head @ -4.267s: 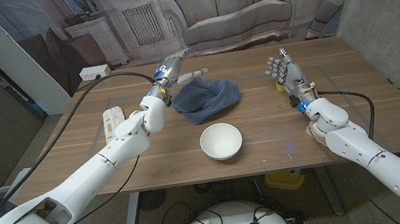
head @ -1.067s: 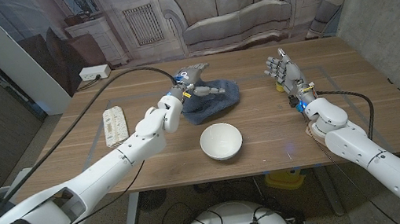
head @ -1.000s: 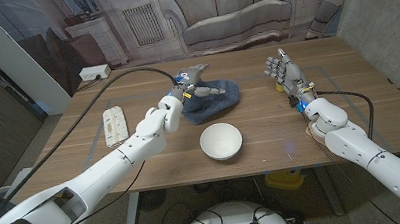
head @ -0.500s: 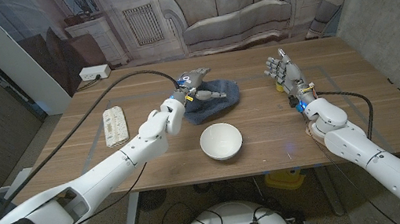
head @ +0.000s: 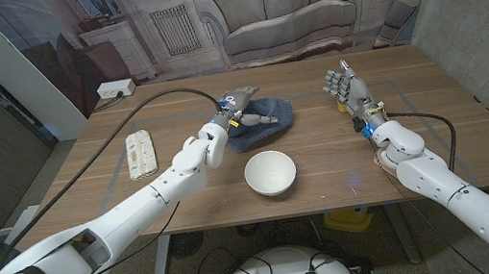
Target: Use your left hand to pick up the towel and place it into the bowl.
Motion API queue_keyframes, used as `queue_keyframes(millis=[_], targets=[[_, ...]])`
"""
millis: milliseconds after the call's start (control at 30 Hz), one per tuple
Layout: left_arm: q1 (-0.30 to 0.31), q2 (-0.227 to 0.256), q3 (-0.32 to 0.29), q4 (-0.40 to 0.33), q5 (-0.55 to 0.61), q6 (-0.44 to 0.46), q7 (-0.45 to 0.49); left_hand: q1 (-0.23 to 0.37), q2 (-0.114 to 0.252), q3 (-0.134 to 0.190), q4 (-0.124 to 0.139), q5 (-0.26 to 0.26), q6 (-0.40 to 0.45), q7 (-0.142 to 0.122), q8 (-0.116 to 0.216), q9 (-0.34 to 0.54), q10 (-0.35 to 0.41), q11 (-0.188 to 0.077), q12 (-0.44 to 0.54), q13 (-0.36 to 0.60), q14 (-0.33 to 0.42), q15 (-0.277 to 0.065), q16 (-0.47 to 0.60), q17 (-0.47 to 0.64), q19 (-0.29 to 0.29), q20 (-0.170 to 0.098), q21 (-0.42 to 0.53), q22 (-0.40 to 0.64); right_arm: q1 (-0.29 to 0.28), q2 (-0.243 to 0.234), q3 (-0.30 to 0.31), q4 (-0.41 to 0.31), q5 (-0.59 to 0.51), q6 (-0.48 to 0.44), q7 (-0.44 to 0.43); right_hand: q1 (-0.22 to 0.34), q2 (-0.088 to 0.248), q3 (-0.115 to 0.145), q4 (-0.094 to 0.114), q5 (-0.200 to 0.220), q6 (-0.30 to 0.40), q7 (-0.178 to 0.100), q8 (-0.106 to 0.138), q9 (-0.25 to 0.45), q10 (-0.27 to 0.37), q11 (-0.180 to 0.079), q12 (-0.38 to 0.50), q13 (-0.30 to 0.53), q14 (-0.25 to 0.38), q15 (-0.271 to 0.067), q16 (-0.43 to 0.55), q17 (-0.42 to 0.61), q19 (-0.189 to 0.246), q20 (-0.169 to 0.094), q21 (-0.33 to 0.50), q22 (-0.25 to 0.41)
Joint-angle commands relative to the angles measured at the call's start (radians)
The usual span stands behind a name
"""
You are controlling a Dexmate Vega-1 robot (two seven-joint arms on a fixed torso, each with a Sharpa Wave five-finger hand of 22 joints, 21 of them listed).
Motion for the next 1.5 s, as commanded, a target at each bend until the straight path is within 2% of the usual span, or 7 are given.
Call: queue_keyframes(millis=[33, 533, 833, 1500], targets=[[-0.004, -0.009, 0.019, 0.022, -0.002, -0.013, -0.005, 0.006, 0.001, -0.007, 0.003, 0.007, 0.004, -0.006, 0.006, 0.005, 0.004, 0.000, 0.007, 0.006, 0.005, -0.004, 0.004, 0.005, 0.006, -0.001, -0.004, 0.002, -0.014, -0.008, 0.006, -0.017, -0.001, -0.004, -0.011, 0.003, 0.005, 0.002, -0.007, -0.001, 0.011, -0.001, 0.000, 0.006, 0.004, 0.001, -0.001, 0.004, 0.006, 0.000, -0.001, 0.004, 0.010, -0.016, -0.004, 0.005], [-0.016, -0.014, 0.033, 0.038, -0.010, -0.014, -0.046, 0.016, 0.010, -0.007, 0.001, 0.013, 0.004, -0.003, 0.006, 0.006, 0.001, -0.003, 0.006, 0.006, 0.007, -0.005, 0.004, 0.005, 0.005, -0.001, -0.007, 0.002, -0.016, -0.004, 0.005, -0.018, 0.003, -0.010, -0.016, 0.003, 0.006, 0.001, -0.009, -0.001, 0.010, -0.002, 0.000, 0.006, 0.003, 0.000, -0.001, 0.004, 0.007, 0.004, -0.001, 0.004, 0.012, -0.016, -0.010, 0.005], [-0.039, -0.021, 0.047, 0.044, -0.014, 0.003, -0.117, 0.023, 0.015, -0.007, 0.000, 0.016, 0.002, -0.001, 0.006, 0.006, -0.003, -0.004, 0.004, 0.006, 0.006, -0.003, 0.003, 0.005, 0.004, -0.001, -0.009, 0.002, -0.016, 0.004, 0.003, -0.010, 0.003, -0.001, -0.016, 0.004, 0.007, 0.001, -0.010, -0.001, 0.011, -0.002, 0.000, 0.006, 0.004, 0.001, -0.002, 0.004, 0.006, 0.003, -0.002, 0.004, 0.012, -0.016, -0.014, 0.005], [-0.052, -0.038, 0.069, 0.061, -0.020, 0.029, -0.152, 0.043, 0.030, -0.002, -0.005, 0.023, 0.001, 0.003, 0.006, 0.005, -0.008, -0.004, 0.003, 0.006, 0.001, -0.002, 0.001, 0.005, -0.007, -0.001, -0.017, 0.002, -0.011, 0.006, 0.002, -0.005, 0.001, -0.001, -0.018, 0.004, 0.009, 0.000, -0.011, -0.001, 0.011, -0.001, 0.000, 0.006, 0.004, 0.002, -0.002, 0.004, 0.005, 0.005, -0.002, 0.004, 0.012, -0.014, -0.022, 0.005]])
